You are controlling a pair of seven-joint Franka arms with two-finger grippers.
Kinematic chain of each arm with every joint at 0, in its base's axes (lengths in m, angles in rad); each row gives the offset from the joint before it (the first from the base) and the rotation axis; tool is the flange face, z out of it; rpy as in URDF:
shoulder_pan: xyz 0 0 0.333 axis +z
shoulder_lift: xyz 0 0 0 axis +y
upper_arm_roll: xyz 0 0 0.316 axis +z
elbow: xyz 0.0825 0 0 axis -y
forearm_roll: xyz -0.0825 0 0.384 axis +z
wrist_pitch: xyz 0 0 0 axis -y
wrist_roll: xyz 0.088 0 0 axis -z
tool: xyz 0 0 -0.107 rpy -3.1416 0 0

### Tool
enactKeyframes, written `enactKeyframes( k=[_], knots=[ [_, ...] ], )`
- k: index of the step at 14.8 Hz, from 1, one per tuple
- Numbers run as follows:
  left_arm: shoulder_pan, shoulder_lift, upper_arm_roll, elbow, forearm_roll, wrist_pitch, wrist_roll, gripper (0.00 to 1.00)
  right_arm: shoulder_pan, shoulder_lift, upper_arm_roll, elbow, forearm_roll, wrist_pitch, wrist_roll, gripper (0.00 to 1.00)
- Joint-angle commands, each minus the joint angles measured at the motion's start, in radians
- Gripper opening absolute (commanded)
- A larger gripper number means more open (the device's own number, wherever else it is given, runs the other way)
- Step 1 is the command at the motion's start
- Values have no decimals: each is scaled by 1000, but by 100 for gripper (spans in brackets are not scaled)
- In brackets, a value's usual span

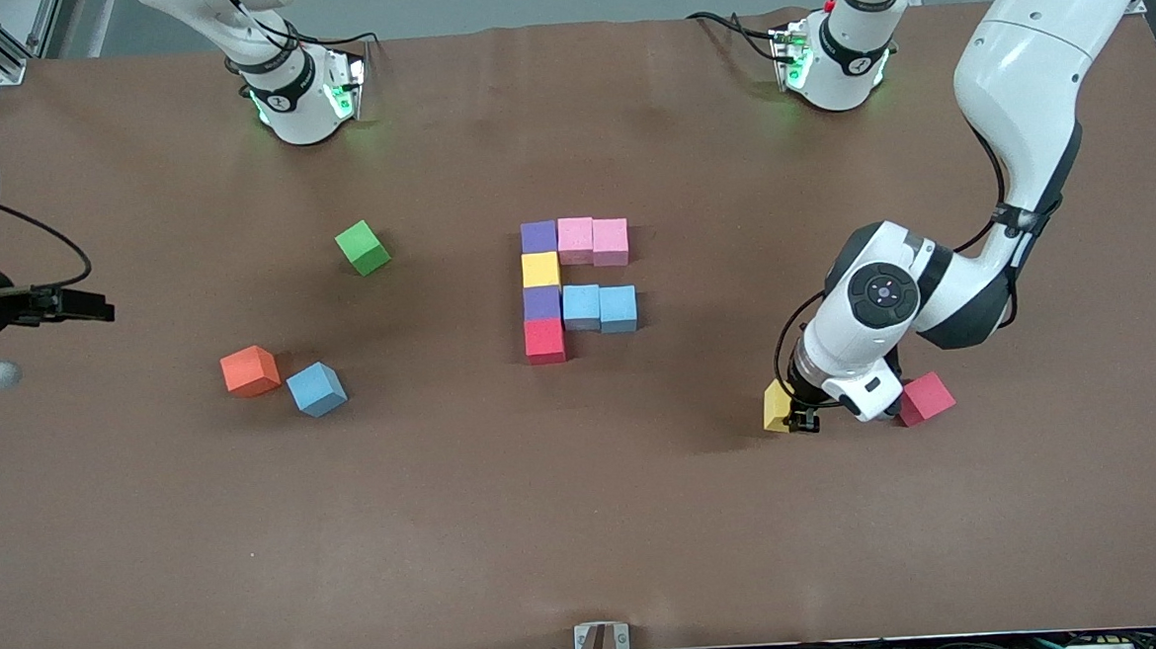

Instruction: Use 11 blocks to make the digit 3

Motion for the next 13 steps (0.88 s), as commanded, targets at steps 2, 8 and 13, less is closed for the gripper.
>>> enactKeyframes(
  k=[2, 8, 13],
  knots=[
    [-4, 6, -2, 16, -17, -17, -2, 42, -20, -7, 8, 21, 4, -26, 2, 100],
    [-4, 6, -2, 16, -17, -17, -2, 42, -14, -13, 11, -8, 15, -34, 132, 100],
    [-6, 4, -2, 16, -17, -17, -4, 42, 1, -19, 17, -22, 18, -42, 219, 100]
  ],
)
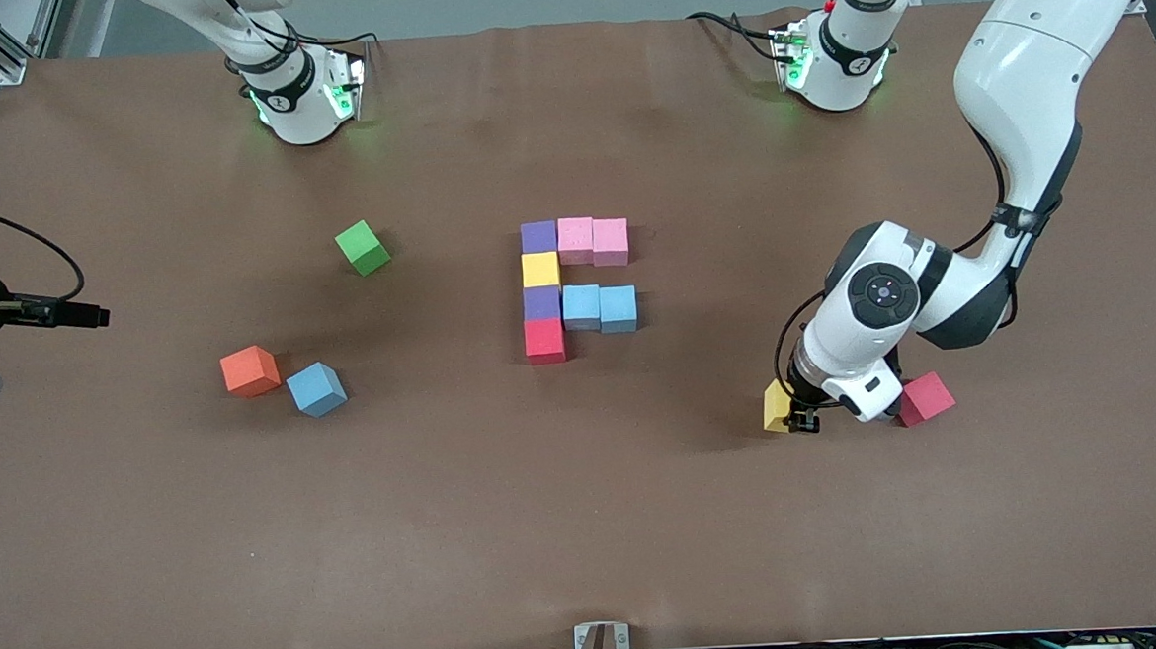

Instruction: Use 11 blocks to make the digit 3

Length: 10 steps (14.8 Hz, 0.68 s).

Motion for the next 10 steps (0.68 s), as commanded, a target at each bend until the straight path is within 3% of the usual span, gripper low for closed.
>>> enactKeyframes(
  k=[1, 5, 10],
  knots=[
    [-6, 4, -2, 16, -19, -17, -4, 42, 12, -21, 4, -24, 11, -2, 51, 100],
    [-6, 4, -2, 16, -19, -17, -4, 42, 32, -41, 6, -67, 11, 7, 118, 100],
    [-6, 6, -2, 16, -17, -17, -4, 42, 130, -52, 6, -90, 11, 16, 449, 100]
  ],
)
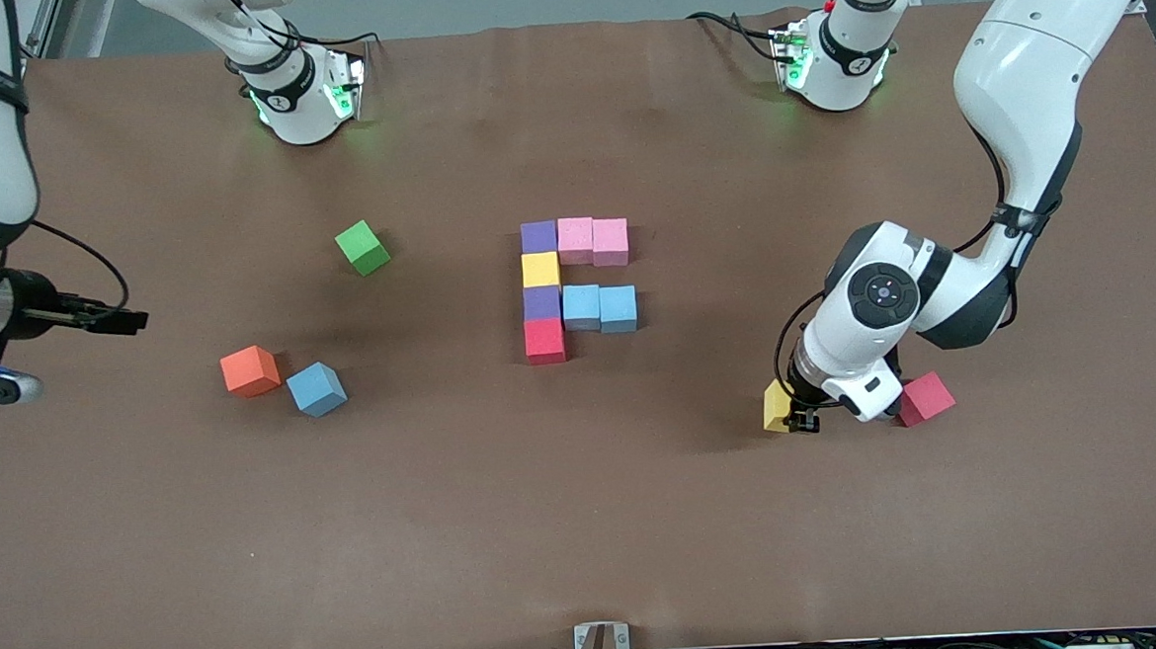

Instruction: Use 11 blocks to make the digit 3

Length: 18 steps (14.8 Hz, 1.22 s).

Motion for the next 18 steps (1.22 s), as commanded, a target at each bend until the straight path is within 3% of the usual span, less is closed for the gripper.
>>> enactKeyframes(
  k=[1, 5, 9, 12, 18],
  knots=[
    [-4, 4, -1, 16, -17, -17, -2, 42, 51, -44, -2, -66, 7, 34, 183, 100],
    [-4, 6, -1, 16, -17, -17, -2, 42, 56, -43, -2, -164, 7, 178, 288, 100],
    [-3, 6, -1, 16, -17, -17, -1, 42, 65, -32, 0, -321, 13, 434, 481, 100],
    [-3, 6, 0, 16, -17, -17, 1, 42, 94, 11, 0, -374, 45, 577, 610, 100],
    [3, 6, 0, 18, -16, -17, 3, 42, 108, 66, -2, -497, 103, 827, 630, 100]
  ],
)
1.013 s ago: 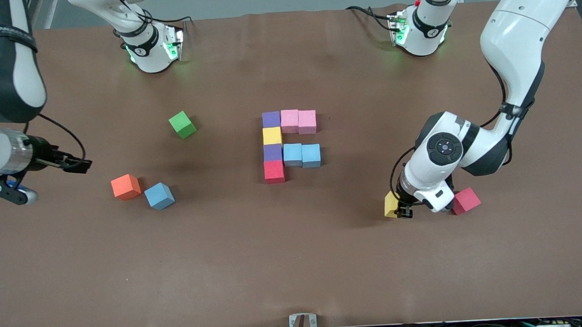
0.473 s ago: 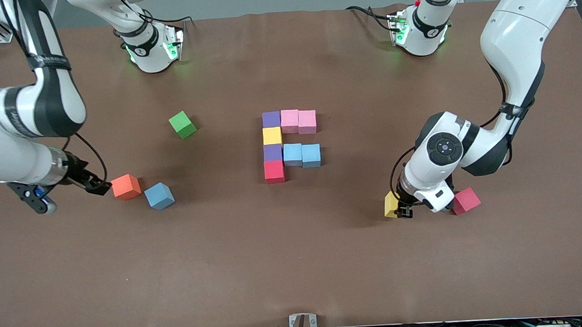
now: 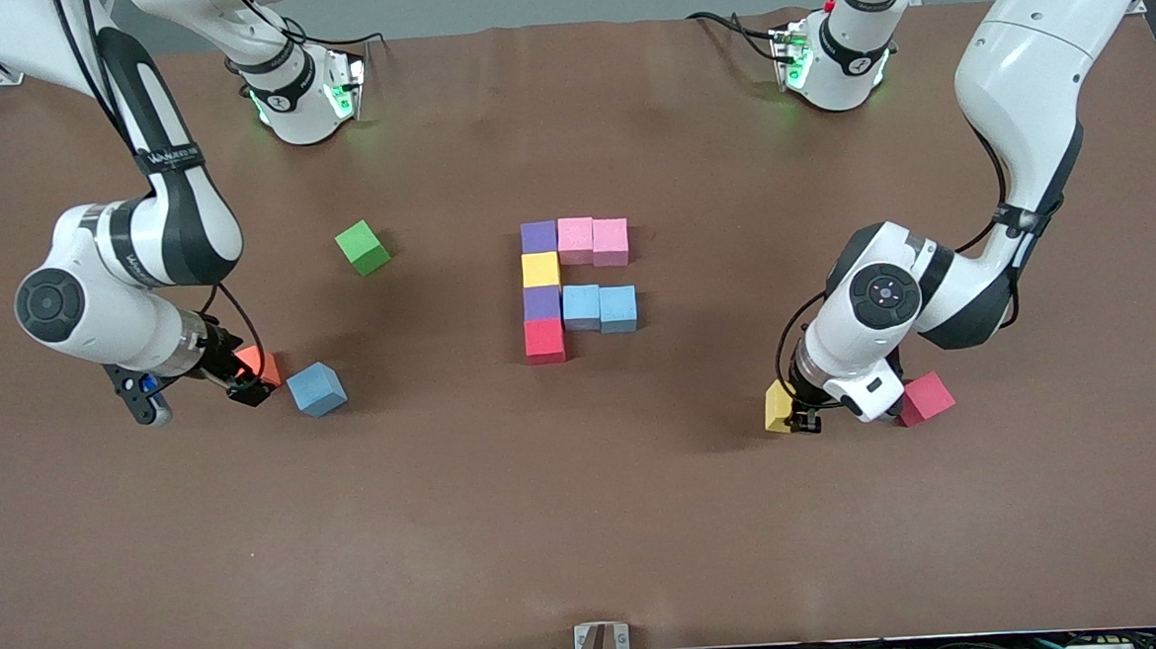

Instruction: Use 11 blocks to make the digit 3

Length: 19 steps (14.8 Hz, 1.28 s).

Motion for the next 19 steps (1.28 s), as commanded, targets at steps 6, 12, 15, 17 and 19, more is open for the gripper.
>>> enactKeyframes(
  k=[6, 12, 15, 17, 19],
  knots=[
    [1, 5, -2, 17, -16, -17, 6, 42, 77, 131, -5, -61, 26, 271, 156, 100],
    [1, 7, -2, 17, -16, -17, 6, 42, 77, 149, -4, -63, 26, 272, 157, 95],
    [-1, 8, -2, 17, -16, -17, 7, 42, 76, 149, -4, -63, 26, 268, 159, 66],
    [-1, 13, -2, 17, -14, -15, 7, 42, 77, 149, -4, -61, 26, 261, 163, 34],
    [-2, 13, -2, 17, -14, -15, 6, 42, 98, 148, -2, -57, 24, 257, 151, 5]
  ],
)
